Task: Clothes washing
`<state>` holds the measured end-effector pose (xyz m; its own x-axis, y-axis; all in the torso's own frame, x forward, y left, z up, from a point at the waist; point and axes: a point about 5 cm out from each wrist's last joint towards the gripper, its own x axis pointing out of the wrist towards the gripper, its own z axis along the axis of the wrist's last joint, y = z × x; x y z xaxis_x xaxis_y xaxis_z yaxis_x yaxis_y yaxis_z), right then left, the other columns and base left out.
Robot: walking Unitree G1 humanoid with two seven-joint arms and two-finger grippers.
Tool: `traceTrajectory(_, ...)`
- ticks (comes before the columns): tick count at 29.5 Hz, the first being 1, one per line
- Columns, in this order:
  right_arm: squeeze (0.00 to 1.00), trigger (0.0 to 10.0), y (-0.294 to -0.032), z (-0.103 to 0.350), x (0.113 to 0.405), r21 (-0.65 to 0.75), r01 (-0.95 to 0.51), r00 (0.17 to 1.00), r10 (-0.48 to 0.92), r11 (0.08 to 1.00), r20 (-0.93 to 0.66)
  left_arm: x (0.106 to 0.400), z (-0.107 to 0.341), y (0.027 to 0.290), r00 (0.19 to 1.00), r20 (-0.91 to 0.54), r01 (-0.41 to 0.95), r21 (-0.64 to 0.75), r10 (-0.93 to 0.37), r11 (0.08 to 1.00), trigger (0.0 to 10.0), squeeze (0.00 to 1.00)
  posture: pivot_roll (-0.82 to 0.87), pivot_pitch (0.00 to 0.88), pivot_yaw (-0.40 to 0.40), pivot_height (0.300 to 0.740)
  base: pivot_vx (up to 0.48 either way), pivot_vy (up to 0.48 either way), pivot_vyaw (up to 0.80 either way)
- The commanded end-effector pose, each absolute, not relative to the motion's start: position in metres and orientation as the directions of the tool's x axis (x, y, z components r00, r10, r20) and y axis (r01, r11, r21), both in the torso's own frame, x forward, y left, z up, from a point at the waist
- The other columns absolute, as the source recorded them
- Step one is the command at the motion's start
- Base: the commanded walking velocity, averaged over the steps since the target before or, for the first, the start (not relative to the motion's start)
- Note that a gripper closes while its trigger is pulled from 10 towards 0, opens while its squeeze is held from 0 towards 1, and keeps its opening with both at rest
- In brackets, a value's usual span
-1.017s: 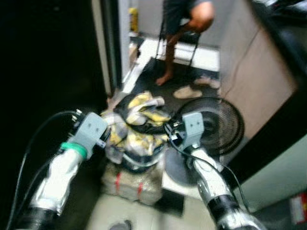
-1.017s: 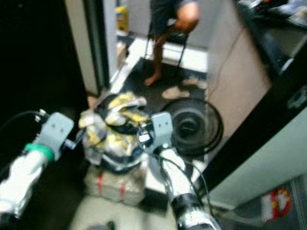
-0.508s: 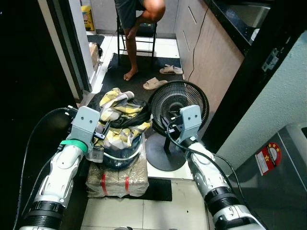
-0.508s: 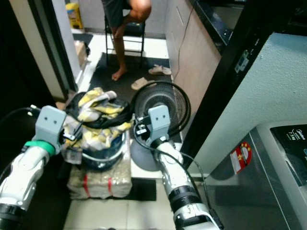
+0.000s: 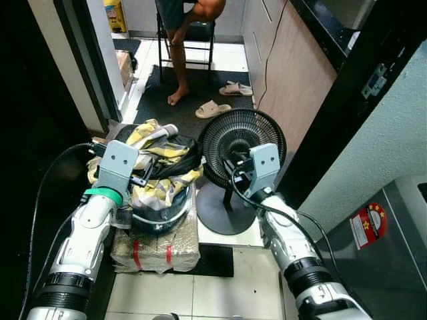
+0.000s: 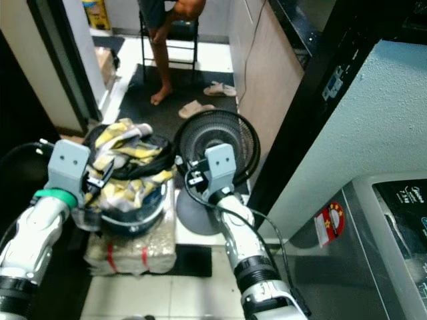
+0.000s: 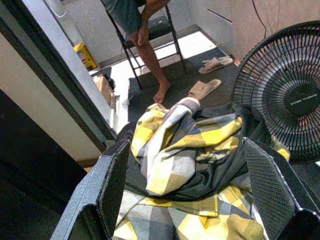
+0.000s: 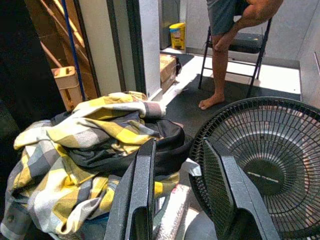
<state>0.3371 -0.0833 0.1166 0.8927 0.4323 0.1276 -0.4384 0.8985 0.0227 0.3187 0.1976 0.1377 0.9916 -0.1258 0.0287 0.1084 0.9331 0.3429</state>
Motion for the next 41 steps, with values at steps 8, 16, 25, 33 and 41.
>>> traceTrajectory(8, 0.0, 10.0, -0.08, 0.12, 0.336, 0.025, -0.451, 0.883, 0.443, 0.892, 0.153, 0.32, 0.134, 0.2, 0.994, 0.016, 0.093, 0.364, -0.106, 0.927, 10.0, 0.0, 0.06, 0.005, -0.014, 0.74, 0.0, 0.0, 0.0)
traceTrajectory(16, 0.0, 10.0, -0.081, 0.121, 0.336, 0.036, -0.45, 0.884, 0.439, 0.892, 0.16, 0.321, 0.133, 0.2, 0.995, 0.013, 0.092, 0.362, -0.104, 0.928, 10.0, 0.0, 0.05, 0.006, -0.013, 0.74, 0.0, 0.0, 0.0)
traceTrajectory(25, 0.0, 10.0, -0.081, 0.122, 0.336, 0.041, -0.45, 0.883, 0.439, 0.892, 0.165, 0.321, 0.132, 0.198, 0.994, 0.017, 0.091, 0.347, -0.103, 0.933, 10.0, 0.0, 0.05, 0.007, -0.015, 0.74, 0.0, 0.0, 0.0)
traceTrajectory(33, 0.0, 10.0, -0.08, 0.122, 0.336, 0.037, -0.456, 0.88, 0.444, 0.889, 0.167, 0.322, 0.128, 0.197, 0.995, -0.004, 0.093, 0.34, -0.097, 0.936, 10.0, 0.0, 0.05, 0.003, -0.013, 0.74, 0.0, 0.0, 0.0)
traceTrajectory(41, 0.0, 10.0, -0.086, 0.097, 0.331, 0.067, -0.36, 0.931, 0.355, 0.93, 0.082, 0.32, 0.11, 0.195, 0.994, -0.056, 0.103, 0.287, -0.091, 0.953, 10.0, 0.0, 0.06, 0.0, -0.014, 0.74, 0.0, 0.0, 0.0)
